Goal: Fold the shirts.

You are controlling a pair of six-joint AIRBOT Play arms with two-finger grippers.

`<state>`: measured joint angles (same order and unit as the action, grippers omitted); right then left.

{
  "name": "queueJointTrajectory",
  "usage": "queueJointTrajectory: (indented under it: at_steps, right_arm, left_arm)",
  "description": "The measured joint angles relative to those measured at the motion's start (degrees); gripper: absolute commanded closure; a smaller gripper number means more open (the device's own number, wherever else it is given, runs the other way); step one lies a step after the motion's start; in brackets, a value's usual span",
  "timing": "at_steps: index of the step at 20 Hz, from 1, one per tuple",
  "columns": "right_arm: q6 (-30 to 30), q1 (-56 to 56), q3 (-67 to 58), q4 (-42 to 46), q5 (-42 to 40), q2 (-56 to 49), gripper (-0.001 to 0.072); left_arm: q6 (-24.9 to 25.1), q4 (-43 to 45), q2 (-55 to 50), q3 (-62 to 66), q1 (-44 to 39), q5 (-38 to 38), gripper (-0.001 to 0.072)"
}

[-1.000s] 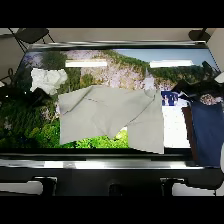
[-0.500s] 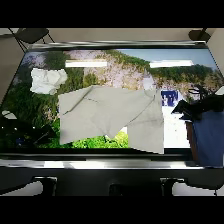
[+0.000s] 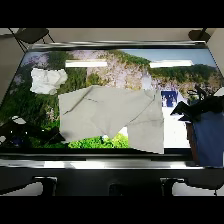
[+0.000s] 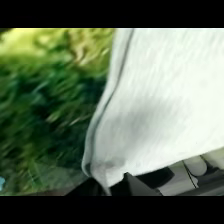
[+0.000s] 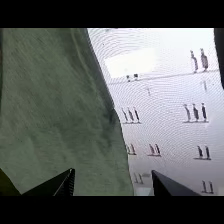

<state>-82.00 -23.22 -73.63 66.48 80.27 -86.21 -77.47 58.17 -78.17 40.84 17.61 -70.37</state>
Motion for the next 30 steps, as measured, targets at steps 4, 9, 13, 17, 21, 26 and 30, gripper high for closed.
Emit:
queueJointTrajectory:
  at_steps: [4, 9, 13, 17, 21, 26, 30]
  right_arm:
    - [0.42, 0.59, 0.11, 0.0, -0.81, -1.07, 0.0155]
    - [2.4, 6.25, 0.35, 0.07, -4.33, -4.72, 0.0157]
    - [3.02, 9.05, 0.37, 2.01, -7.87, -7.91, 0.0178]
    - [3.1, 9.94, 0.35, 2.58, -8.98, -9.66, 0.0377]
    - [1.31, 10.14, 0.35, 2.51, -9.64, -10.16, 0.0503]
    - [0.85, 10.27, 0.13, 3.13, -10.36, -9.77, 0.0648]
    - [2.58, 10.32, -5.44, 2.73, -9.66, -3.45, 0.0648]
  left_arm:
    - [-0.96, -0.7, -0.15, -0.11, -1.25, 1.97, 0.068]
    - [-1.07, -0.74, -0.15, -0.17, -1.62, 2.51, 0.068]
    - [-0.66, -0.46, 0.24, -0.22, -1.66, 2.45, 0.068]
    - [-0.44, -0.26, 0.39, -0.24, -1.66, 1.9, 0.068]
    - [-0.33, -0.13, 0.42, -0.17, -1.66, 1.33, 0.068]
    - [0.44, 0.79, 0.48, 0.85, -1.79, 0.35, 0.0681]
    - [1.42, -0.35, 5.22, 11.3, -1.79, -3.04, 0.0682]
